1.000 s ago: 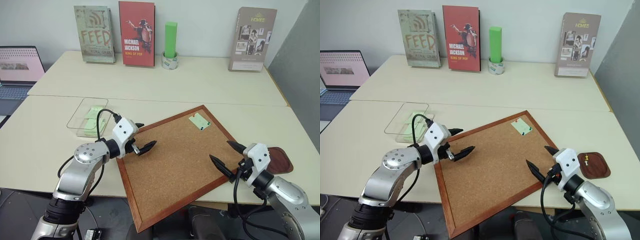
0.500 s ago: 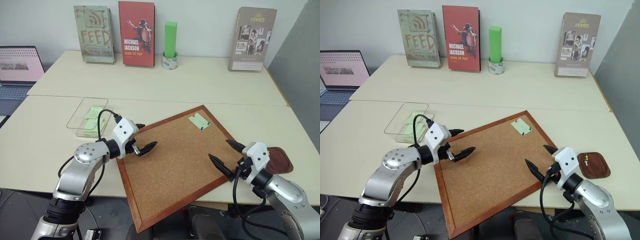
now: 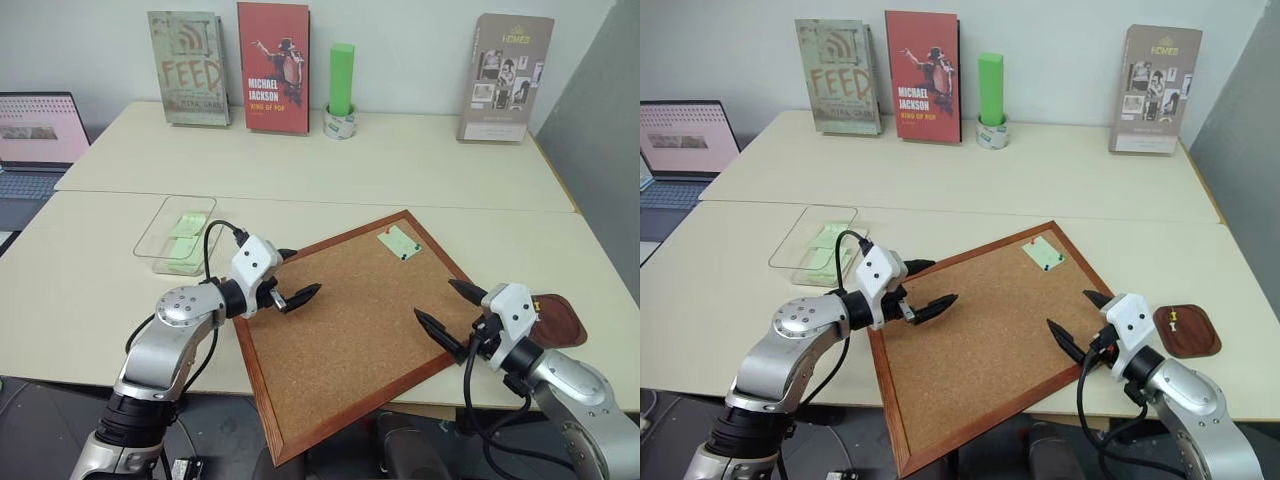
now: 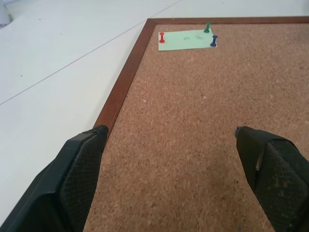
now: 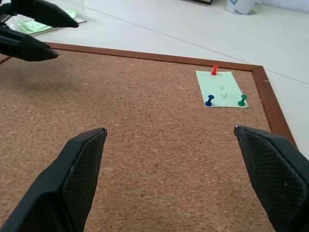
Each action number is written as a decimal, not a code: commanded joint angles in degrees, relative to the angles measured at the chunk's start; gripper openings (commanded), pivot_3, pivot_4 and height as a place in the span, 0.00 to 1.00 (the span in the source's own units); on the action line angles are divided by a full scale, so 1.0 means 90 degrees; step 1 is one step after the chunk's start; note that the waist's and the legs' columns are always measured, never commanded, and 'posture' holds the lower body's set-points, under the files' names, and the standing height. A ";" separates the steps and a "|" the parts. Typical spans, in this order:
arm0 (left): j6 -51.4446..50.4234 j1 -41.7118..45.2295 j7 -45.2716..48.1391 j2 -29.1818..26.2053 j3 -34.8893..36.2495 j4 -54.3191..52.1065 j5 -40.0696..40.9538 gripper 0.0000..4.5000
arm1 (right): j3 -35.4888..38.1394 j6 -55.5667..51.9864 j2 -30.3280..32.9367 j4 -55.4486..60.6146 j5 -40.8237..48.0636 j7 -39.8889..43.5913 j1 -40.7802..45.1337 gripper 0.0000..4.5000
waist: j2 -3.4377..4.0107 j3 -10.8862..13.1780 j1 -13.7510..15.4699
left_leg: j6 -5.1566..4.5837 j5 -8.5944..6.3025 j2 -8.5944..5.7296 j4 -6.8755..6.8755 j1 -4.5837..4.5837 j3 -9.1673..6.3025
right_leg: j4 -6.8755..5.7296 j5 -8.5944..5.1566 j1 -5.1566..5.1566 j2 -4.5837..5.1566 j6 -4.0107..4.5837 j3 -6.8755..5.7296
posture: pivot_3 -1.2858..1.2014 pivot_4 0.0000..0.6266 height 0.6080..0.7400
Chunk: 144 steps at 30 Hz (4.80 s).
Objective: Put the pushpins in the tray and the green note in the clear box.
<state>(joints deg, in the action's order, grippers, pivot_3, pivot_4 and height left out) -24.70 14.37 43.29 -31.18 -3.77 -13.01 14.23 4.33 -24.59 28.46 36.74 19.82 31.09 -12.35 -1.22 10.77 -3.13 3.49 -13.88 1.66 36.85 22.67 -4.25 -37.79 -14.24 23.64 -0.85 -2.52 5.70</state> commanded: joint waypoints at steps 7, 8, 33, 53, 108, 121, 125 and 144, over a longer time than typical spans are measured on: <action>0.0505 0.0292 0.0269 0.0181 -0.0410 0.0048 -0.0071 0.62 | 0.0106 -0.0330 0.0169 0.0686 0.0340 -0.0009 -0.0117 1.00 | 0.0000 0.0000 0.0002 | 0.0000 0.0000 0.0000 0.0003 -0.0001 -0.0001 | -0.0002 0.0000 0.0000 -0.0001 0.0000 0.0000 | 0.52 0.24 1.00; 0.0595 0.0354 0.0262 0.0240 -0.0475 0.0160 -0.0124 0.60 | 0.0109 -0.0346 0.0154 0.0699 0.0343 -0.0041 -0.0095 1.00 | 0.0000 0.0000 0.0002 | 0.0000 0.0000 0.0000 0.0004 -0.0001 0.0000 | -0.0002 0.0000 -0.0001 -0.0001 0.0000 0.0000 | 0.52 0.24 1.00; 0.1951 0.1082 0.0597 0.1388 -0.1308 0.2773 -0.0795 0.01 | -0.0371 -0.1010 -0.0088 -0.0993 0.0248 -0.0374 0.2498 1.00 | 0.0001 -0.0001 -0.0016 | -0.0002 0.0001 -0.0005 0.0007 -0.0009 -0.0004 | -0.0008 0.0004 -0.0012 -0.0004 -0.0006 0.0000 | 0.52 0.24 1.00; 0.2034 0.1018 0.0626 0.1315 -0.1263 0.2731 -0.1018 0.00 | -0.1342 0.0855 -0.1247 -0.7212 -0.1409 -0.0266 0.6301 0.93 | 0.0009 -0.0005 -0.0031 | -0.0003 0.0001 -0.0008 0.0002 -0.0017 -0.0006 | -0.0015 0.0028 -0.0016 -0.0005 -0.0042 0.0000 | 0.52 0.24 1.00; 0.2116 0.0913 0.0573 0.1288 -0.1485 0.2967 -0.1349 0.00 | -0.0115 -0.0254 -0.0765 -0.2979 -0.1562 -0.0785 0.4894 0.01 | 0.0021 -0.0009 -0.0050 | -0.0003 0.0002 -0.0010 -0.0003 -0.0020 -0.0012 | -0.0015 0.0027 -0.0018 -0.0004 -0.0041 -0.0001 | 0.52 0.24 1.00; 0.2261 0.1035 0.0696 0.1245 -0.1489 0.3244 -0.1348 0.00 | 0.1876 -0.1730 0.1112 -0.0286 -0.1688 -0.0392 0.1025 0.01 | 0.0038 -0.0021 -0.0035 | -0.0003 0.0001 -0.0006 -0.0004 -0.0035 -0.0003 | -0.0006 0.0002 -0.0024 -0.0004 -0.0002 0.0005 | 0.52 0.24 1.00; 0.2318 0.1080 0.0729 0.1241 -0.1496 0.3329 -0.1356 0.00 | 0.2069 -0.1723 0.1278 -0.0192 -0.1785 -0.0261 0.0030 0.01 | 0.0029 -0.0022 -0.0033 | -0.0002 0.0001 -0.0005 -0.0002 -0.0041 0.0000 | 0.0005 0.0000 -0.0030 -0.0002 -0.0002 0.0006 | 0.52 0.24 1.00; 0.2380 0.1130 0.0786 0.1291 -0.1523 0.3439 -0.1388 0.00 | 0.2105 -0.2046 0.1284 -0.0663 -0.2031 -0.0471 -0.0265 0.58 | 0.0037 -0.0026 -0.0026 | 0.0000 0.0000 -0.0001 -0.0018 -0.0033 0.0013 | 0.0066 0.0000 -0.0037 0.0003 -0.0005 0.0010 | 0.52 0.24 1.00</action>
<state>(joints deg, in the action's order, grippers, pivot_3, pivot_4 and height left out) -2.28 25.56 50.49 -19.20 -16.09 15.49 3.75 21.86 -42.59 39.85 29.70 1.32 27.01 -14.91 -0.89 10.54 -3.37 3.48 -13.88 1.66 36.69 22.38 -4.13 -37.18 -14.24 23.31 -0.82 -2.57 5.78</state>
